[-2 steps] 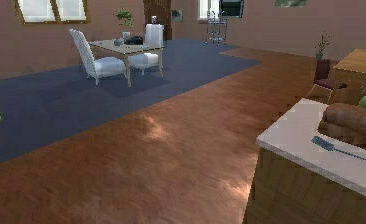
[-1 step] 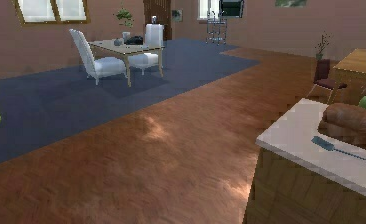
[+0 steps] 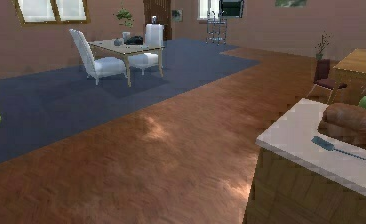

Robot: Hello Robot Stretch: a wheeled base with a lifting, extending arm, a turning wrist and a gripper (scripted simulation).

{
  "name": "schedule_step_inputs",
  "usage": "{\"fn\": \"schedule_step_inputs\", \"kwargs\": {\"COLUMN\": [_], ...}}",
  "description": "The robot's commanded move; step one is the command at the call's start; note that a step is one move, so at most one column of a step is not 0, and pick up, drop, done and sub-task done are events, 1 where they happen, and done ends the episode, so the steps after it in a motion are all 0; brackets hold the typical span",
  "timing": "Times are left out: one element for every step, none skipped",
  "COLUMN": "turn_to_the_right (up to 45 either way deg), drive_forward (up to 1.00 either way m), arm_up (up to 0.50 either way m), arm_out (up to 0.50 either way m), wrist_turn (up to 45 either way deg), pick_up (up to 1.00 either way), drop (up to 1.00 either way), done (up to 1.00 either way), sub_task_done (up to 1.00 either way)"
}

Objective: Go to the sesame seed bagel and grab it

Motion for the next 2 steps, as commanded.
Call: {"fn": "schedule_step_inputs", "kwargs": {"turn_to_the_right": [0.0, 0.0], "drive_forward": [0.0, 0.0], "arm_up": [0.0, 0.0], "arm_out": [0.0, 0.0], "wrist_turn": [45.0, 45.0], "pick_up": [0.0, 0.0], "drop": [0.0, 0.0], "done": [0.0, 0.0], "sub_task_done": [0.0, 0.0]}}
